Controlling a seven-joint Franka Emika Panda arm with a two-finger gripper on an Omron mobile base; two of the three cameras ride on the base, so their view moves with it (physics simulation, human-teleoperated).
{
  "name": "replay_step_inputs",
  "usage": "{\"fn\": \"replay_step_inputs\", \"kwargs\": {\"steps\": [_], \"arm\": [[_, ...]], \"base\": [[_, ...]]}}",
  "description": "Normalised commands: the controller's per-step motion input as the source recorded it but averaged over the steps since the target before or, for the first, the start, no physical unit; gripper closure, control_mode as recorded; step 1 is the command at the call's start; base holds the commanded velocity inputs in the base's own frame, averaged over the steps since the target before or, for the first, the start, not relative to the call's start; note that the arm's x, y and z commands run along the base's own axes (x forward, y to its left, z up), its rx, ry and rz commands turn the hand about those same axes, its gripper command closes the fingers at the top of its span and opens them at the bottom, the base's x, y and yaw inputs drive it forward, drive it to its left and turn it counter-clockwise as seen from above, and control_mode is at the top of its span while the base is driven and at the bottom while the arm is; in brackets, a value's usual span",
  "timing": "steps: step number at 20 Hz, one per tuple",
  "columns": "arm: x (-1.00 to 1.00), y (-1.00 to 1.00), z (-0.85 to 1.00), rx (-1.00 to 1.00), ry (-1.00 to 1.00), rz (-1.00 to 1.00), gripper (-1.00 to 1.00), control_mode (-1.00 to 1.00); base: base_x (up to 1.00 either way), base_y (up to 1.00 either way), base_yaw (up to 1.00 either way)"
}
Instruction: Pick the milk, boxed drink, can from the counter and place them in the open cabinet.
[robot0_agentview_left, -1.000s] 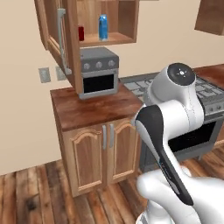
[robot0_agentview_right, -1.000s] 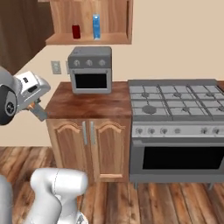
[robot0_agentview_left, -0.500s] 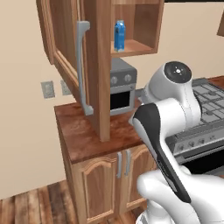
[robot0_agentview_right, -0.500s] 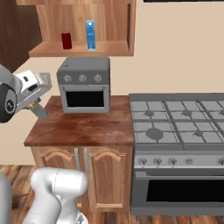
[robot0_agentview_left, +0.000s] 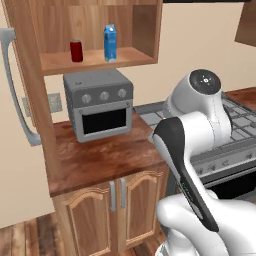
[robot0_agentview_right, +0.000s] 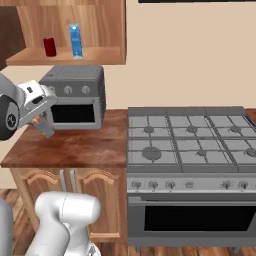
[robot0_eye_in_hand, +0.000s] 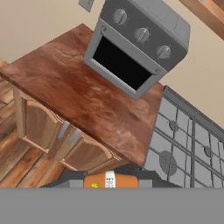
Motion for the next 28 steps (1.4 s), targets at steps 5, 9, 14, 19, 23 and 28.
{"fn": "replay_step_inputs", "kwargs": {"steps": [5,9,14,19,23,28], "arm": [[0.00,0.00,0.00,0.00,0.00,0.00,1.00,1.00],[0.00,0.00,0.00,0.00,0.00,0.00,1.00,1.00],[0.00,-0.12,0.62,0.04,-0.03,-0.05,1.00,-1.00],[0.00,-0.14,0.87,0.03,-0.07,-0.12,1.00,-1.00],[-0.01,-0.14,0.56,0.00,-0.07,-0.16,1.00,-1.00],[-0.05,0.00,0.26,0.04,-0.03,-0.18,1.00,-1.00]], "base": [[0.44,-0.20,0.00],[0.07,-0.18,-0.01],[0.00,-0.03,-0.01],[0.00,0.00,0.00],[0.00,0.00,0.00],[0.00,0.00,0.00]]}}
